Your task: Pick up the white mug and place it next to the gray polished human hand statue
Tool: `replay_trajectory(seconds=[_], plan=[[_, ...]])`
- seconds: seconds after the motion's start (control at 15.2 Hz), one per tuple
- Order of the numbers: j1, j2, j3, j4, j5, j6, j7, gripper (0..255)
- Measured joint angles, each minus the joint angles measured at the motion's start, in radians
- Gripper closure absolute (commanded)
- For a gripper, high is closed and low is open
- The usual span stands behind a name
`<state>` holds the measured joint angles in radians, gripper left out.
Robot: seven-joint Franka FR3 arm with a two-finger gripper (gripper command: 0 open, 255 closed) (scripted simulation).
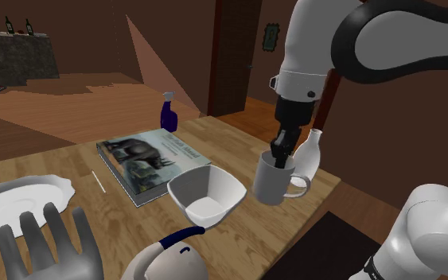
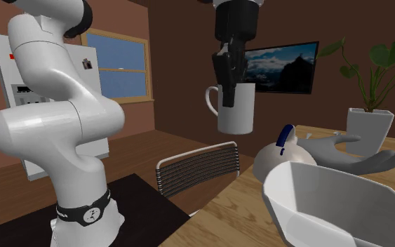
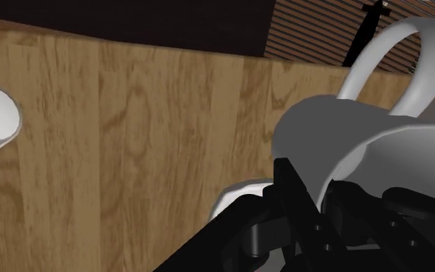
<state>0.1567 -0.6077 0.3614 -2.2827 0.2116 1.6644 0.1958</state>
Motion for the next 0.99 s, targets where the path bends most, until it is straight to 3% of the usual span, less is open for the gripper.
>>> replay_trajectory(seconds=[0.59,0.99], plan=[[0.029,0.175,0.207,0.169,0.036,0.037,0.24,255],[0.027,0.353,0.358,0.334,-0.021,0.054,0.421,255]])
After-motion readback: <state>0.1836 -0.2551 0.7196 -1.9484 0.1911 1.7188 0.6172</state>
